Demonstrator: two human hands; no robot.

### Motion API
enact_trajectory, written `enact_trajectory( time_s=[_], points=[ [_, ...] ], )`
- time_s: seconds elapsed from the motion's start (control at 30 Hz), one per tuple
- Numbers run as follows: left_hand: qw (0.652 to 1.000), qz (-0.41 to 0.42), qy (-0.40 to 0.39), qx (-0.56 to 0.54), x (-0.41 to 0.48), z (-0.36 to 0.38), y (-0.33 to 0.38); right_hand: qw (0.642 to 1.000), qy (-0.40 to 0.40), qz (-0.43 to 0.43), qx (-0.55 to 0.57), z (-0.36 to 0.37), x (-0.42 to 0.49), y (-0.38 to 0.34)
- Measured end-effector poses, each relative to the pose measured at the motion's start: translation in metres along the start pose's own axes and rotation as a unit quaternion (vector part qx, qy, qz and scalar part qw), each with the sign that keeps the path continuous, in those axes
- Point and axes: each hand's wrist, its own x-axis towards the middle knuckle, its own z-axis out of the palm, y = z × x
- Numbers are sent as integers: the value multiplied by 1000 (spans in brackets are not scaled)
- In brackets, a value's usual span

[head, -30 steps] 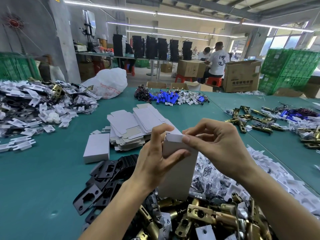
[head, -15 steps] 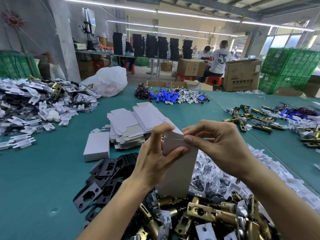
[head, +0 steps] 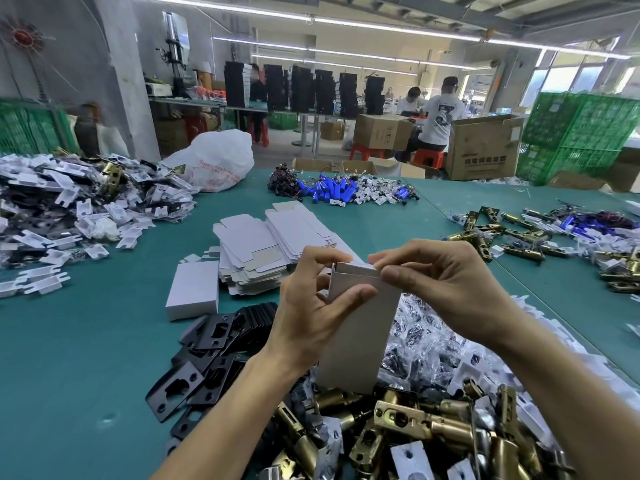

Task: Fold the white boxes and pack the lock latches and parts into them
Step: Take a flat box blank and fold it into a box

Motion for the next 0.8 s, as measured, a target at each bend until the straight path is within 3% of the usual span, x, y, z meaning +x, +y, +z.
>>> enact_trajectory(
  time_s=[0.47, 0.63, 0.8],
  points=[
    [999, 30, -6, -17, -1, 1, 1, 999, -16, 19, -33, 1, -10, 12],
    [999, 15, -24, 20, 1, 2, 0, 997, -61, 53, -8, 1, -10, 10],
    [998, -36, -24, 39, 2, 4, 7, 999, -36, 34, 2, 3, -9, 7]
  ],
)
